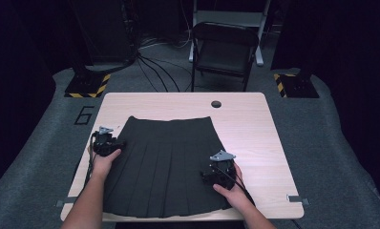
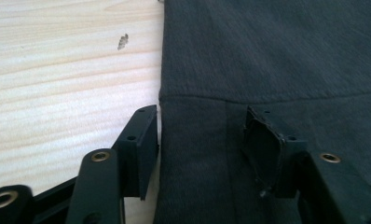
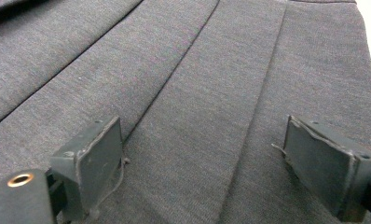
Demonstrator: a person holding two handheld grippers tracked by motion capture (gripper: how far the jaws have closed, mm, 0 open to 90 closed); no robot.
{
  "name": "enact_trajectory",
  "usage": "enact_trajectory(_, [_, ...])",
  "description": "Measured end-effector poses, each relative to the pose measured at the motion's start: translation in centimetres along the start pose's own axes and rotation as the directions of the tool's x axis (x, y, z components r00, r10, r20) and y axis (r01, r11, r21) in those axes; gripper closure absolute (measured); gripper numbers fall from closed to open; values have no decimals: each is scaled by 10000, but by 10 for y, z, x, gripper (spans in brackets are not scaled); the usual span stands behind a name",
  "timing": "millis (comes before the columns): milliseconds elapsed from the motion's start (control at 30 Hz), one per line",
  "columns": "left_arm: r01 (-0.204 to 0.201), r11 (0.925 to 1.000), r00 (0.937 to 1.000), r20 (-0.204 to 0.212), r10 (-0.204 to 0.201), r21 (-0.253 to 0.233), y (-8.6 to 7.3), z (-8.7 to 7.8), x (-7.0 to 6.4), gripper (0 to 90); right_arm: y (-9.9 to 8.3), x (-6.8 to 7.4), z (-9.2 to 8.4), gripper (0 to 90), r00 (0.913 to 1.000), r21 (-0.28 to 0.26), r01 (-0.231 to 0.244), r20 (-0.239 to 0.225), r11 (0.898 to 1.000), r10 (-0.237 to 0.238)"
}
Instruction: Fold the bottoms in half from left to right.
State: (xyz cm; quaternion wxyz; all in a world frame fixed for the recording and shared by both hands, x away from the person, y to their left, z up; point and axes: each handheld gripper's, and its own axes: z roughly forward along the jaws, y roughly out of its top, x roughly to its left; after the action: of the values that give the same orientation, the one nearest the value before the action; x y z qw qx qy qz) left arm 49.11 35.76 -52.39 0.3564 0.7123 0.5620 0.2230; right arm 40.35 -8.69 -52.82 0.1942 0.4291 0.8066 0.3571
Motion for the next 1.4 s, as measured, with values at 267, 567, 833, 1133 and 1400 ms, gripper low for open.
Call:
enact_trajectory(267, [518,9986,9983,271,-513,-146,3,4,10,429,0,0,0,114,10000,9,45,-39,10000,-45])
enact_trajectory(567, [655,9977,9966,482,-664,196,13,10,6,427,0,0,0,115,10000,-1,52,-58,10000,-52])
enact_trajectory(833, [866,9959,9940,646,-880,255,20,0,8,506,0,0,0,115,10000,23,-8,-65,10000,8])
enact_trajectory(1133, [754,9971,9918,1037,-746,-35,25,-12,0,606,0,0,0,115,10000,3,49,-70,10000,-49])
enact_trajectory(1400, [484,9987,9964,694,-495,183,27,-13,-5,741,0,0,0,115,9999,19,103,-66,9999,-103])
